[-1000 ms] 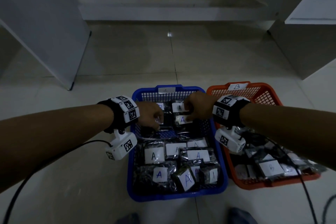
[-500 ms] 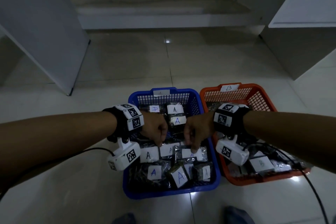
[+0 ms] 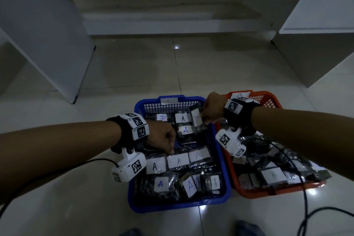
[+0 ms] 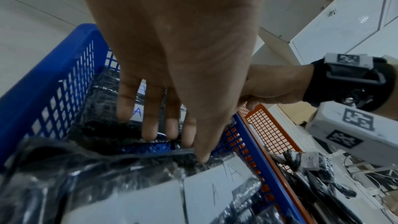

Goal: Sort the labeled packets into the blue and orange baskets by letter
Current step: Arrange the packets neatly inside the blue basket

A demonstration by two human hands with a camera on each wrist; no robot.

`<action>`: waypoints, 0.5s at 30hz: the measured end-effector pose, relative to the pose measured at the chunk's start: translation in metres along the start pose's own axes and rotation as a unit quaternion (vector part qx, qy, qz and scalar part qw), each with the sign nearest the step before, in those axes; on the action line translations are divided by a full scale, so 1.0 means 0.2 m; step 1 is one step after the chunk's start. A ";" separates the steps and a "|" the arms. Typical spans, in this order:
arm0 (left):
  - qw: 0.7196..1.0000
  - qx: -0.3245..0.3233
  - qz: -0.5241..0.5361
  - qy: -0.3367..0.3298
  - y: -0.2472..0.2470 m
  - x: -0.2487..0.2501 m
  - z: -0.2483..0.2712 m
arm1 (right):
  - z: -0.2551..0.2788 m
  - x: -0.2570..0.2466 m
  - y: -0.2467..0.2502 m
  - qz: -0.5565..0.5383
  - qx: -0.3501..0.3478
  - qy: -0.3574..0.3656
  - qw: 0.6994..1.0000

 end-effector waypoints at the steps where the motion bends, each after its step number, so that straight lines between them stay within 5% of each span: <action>1: 1.000 0.014 0.000 -0.002 0.02 0.00 -0.01 | -0.01 -0.01 -0.01 0.039 0.007 -0.005 0.999; 6: 0.996 0.080 -0.019 -0.020 0.13 -0.02 -0.07 | -0.04 -0.02 0.02 0.083 0.056 -0.050 0.994; 15: 0.997 0.023 -0.070 -0.017 0.08 -0.03 -0.16 | -0.09 0.03 0.00 -0.010 0.078 -0.023 0.997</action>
Point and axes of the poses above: each hand's wrist, its own z-axis away from the middle knuckle, its own y-axis out of the back of the hand, x = y × z, the point moved 9 cm from there along -z, towards the middle knuckle, and after that the axes turned 5 degrees about z, right-handed, at the moved point
